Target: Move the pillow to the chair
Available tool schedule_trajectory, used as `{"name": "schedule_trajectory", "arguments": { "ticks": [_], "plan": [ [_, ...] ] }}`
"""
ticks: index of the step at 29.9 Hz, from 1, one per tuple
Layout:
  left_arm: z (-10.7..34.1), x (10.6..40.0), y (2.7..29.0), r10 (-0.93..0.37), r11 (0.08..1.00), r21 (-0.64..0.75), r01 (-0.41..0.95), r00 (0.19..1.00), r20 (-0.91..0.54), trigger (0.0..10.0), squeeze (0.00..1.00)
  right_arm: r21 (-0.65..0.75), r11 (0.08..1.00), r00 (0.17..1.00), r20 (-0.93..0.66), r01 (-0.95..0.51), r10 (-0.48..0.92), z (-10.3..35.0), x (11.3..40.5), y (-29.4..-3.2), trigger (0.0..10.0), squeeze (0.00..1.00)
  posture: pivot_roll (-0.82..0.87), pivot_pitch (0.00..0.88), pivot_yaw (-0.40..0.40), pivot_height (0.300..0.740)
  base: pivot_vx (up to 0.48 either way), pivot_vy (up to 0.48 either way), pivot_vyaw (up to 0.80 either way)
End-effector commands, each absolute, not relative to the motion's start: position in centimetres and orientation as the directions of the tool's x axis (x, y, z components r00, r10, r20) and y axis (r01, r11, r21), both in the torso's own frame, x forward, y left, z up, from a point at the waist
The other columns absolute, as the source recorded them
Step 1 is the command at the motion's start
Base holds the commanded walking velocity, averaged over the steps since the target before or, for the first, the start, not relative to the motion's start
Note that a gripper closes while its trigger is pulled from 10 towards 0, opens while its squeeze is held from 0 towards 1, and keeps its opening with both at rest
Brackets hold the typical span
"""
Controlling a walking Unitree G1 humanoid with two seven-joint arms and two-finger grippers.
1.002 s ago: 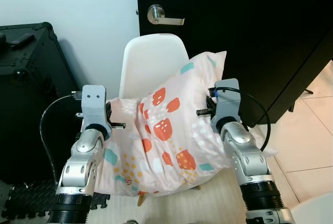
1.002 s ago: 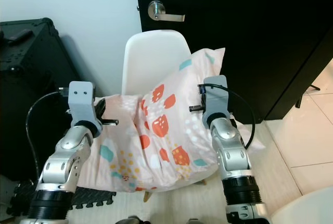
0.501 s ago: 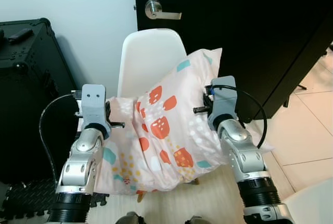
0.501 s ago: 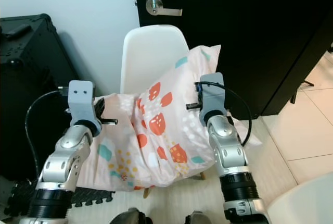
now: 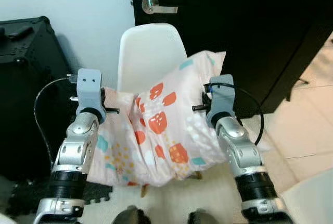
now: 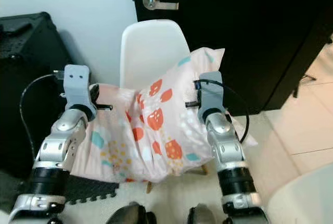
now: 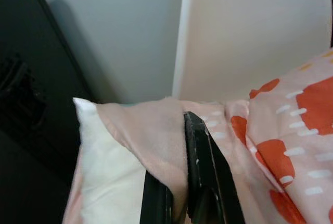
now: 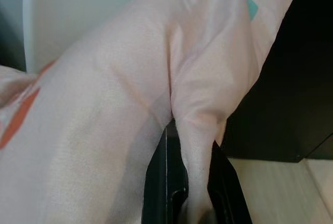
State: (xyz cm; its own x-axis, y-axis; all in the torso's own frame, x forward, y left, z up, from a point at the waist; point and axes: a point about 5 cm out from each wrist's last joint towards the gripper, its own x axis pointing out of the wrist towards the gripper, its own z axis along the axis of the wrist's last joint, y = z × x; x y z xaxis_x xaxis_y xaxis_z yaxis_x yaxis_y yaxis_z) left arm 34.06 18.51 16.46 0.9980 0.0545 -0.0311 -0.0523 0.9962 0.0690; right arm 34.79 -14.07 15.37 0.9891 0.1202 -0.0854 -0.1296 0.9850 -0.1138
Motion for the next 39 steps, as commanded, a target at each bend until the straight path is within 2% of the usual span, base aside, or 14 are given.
{"name": "schedule_trajectory", "arguments": {
  "ticks": [1,19,24,33,39],
  "plan": [
    [16.9,34.1,18.7,0.062,0.994,0.087,-0.062,0.998,-0.003,10.0,0.0,-0.126,0.981,0.988,-0.064,-0.148,0.141,15.7,34.9,-13.6,10.0,0.0,0.01,0.13,0.008,0.632,0.0,0.0,0.0],
    [17.1,34.3,20.4,0.127,0.986,0.107,-0.128,0.992,0.013,10.0,0.0,-0.159,0.965,0.977,-0.07,-0.21,0.201,16.0,36.5,-13.3,10.0,0.0,0.01,0.17,-0.017,0.632,0.0,0.0,0.0],
    [17.5,34.8,20.8,0.135,0.983,0.122,-0.137,0.991,0.022,10.0,0.0,-0.157,0.964,0.976,-0.069,-0.216,0.207,16.3,37.4,-13.3,10.0,0.0,0.02,0.183,-0.025,0.612,0.0,0.0,0.0],
    [18.6,36.1,21.0,0.109,0.982,0.149,-0.114,0.993,0.044,10.0,0.0,-0.138,0.973,0.981,-0.079,-0.188,0.178,16.4,38.5,-13.7,10.0,0.0,0.02,0.205,-0.027,0.612,0.0,0.0,0.0],
    [19.4,37.1,21.5,0.105,0.977,0.178,-0.114,0.993,0.058,10.0,0.0,-0.125,0.976,0.984,-0.046,-0.177,0.173,17.7,39.5,-13.7,10.0,0.0,0.02,0.221,-0.034,0.587,0.0,0.0,0.0]
  ]
}}
